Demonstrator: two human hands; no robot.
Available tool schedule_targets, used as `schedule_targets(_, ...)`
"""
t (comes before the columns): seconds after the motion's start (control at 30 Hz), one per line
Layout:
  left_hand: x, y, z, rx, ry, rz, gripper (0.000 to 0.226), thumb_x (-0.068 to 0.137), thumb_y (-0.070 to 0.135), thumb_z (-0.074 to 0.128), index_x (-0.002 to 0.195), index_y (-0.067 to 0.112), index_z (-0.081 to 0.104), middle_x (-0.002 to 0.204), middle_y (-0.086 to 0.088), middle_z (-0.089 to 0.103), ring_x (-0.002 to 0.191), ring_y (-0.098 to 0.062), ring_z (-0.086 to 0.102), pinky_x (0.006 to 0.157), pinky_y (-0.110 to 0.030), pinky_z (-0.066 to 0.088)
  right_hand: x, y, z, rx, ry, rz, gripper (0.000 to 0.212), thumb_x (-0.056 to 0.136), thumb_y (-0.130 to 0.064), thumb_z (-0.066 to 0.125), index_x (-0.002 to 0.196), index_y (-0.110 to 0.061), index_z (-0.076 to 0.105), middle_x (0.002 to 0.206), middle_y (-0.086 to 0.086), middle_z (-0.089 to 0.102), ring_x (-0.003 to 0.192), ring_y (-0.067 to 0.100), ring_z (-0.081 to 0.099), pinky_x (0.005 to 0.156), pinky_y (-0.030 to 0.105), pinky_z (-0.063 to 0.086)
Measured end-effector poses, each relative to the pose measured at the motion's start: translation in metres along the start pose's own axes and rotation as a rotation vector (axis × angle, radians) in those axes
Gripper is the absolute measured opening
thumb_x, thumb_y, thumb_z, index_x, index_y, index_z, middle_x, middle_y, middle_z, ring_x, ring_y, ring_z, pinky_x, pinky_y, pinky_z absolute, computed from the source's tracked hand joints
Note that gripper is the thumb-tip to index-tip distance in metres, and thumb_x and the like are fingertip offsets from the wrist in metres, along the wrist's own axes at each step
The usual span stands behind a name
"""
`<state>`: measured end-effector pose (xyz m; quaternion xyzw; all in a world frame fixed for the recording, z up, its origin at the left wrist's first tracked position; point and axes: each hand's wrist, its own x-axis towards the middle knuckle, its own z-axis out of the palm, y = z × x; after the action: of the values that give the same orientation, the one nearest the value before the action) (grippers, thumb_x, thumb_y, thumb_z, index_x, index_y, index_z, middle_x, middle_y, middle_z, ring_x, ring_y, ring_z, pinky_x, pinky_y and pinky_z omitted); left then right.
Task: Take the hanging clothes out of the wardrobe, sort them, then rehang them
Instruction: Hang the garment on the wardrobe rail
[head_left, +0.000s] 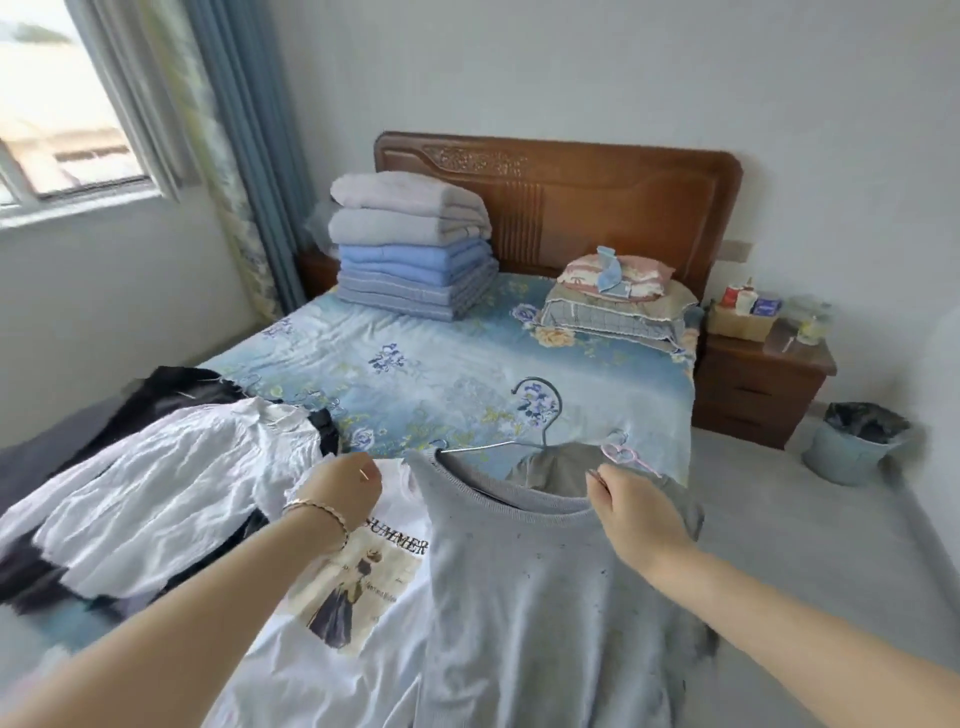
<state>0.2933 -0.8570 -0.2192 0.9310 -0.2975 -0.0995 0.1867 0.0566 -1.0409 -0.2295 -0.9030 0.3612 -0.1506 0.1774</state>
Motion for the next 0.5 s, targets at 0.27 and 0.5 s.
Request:
schedule_targets(0.27,-0.141,-0.074,-0.086,-0.060,0.282,-0.316,0.019,0.091,0.012,0.045,0.098,0.015,0.062,0.098,-0.006,0.063,0.082,-0.022,0.054,0.071,-0.026,0.043,-0.010,-0.101,-0.047,-0.060,-0.029,-0.504,0.028,0.099,-0.027,0.040,0.075,-0.014,0.047,0.069,0.001,0.054,0.072,0.028,0.057,0.058,0.030,0.029)
schedule_targets(0.5,-0.289,-0.147,-0.146,-0.083,0.512,-0.396,0.051,0.092,0.039,0.047,0.135,0.013,0.046,0.139,-0.005,0.047,0.125,-0.022,0.048,0.102,-0.027,0.034,-0.060,-0.238,-0.054,0.077,-0.043,-0.919,0.028,0.099,-0.027,0.041,0.072,-0.020,0.044,0.055,-0.011,0.040,0.061,0.019,0.048,0.051,0.024,0.026)
